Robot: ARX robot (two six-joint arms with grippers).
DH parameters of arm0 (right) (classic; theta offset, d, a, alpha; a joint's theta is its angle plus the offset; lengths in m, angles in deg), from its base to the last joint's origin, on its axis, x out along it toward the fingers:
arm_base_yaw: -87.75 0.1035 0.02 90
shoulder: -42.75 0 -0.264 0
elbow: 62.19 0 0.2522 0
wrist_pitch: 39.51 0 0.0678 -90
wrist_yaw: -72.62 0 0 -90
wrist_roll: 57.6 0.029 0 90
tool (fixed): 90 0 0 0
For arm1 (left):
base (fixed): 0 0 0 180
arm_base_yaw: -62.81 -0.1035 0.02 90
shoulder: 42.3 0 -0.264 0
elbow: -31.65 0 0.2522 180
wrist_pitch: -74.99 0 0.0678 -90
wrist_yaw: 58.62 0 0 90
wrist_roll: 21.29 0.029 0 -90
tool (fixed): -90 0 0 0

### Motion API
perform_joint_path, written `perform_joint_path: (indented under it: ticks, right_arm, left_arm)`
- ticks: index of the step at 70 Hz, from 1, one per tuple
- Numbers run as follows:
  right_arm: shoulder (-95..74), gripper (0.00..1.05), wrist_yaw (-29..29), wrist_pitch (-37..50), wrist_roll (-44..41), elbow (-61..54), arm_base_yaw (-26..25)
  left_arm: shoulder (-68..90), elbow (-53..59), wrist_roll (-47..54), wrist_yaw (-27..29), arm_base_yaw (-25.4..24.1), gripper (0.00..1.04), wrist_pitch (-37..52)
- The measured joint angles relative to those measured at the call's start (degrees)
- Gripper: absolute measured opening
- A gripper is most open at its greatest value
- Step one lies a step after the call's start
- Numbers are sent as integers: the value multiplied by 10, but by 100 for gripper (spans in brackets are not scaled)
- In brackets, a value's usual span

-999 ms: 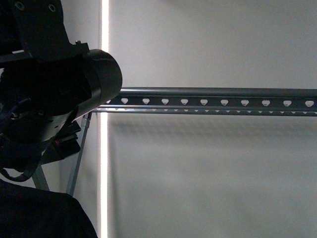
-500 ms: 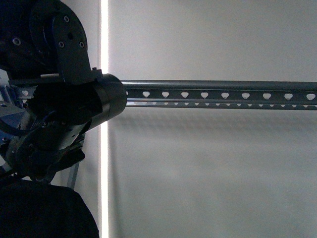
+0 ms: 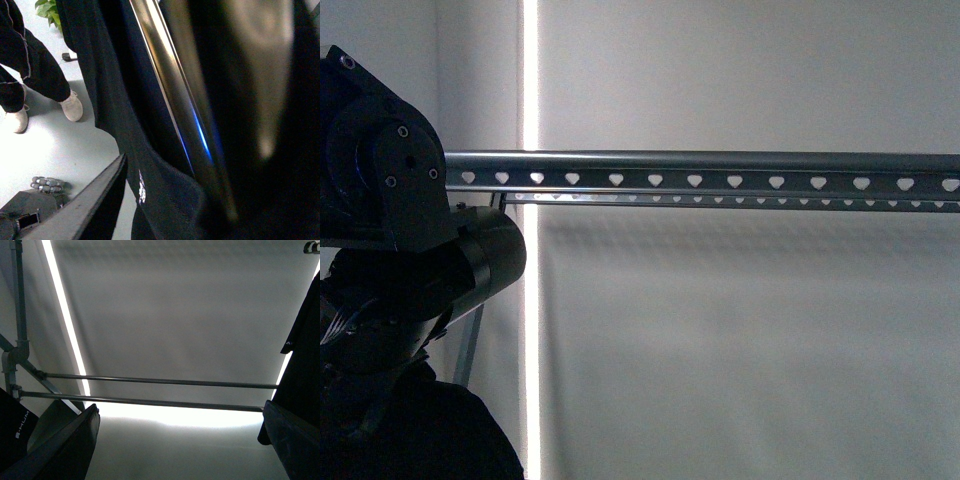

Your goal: Hang clothes on hanger

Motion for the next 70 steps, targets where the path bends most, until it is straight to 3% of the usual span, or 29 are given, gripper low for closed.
perform_joint_path:
  ticks: [18,47,70]
  right_arm:
    - [0,97,-1,0,0,0,0]
    - [0,97,-1,0,0,0,0]
    - [0,97,0,0,0,0,0]
  left_arm:
    - [12,-34,15,9,-11,23,15]
    - [3,-34,53,30,-6,16,61]
    - [-62,47,171,28,14,15,235]
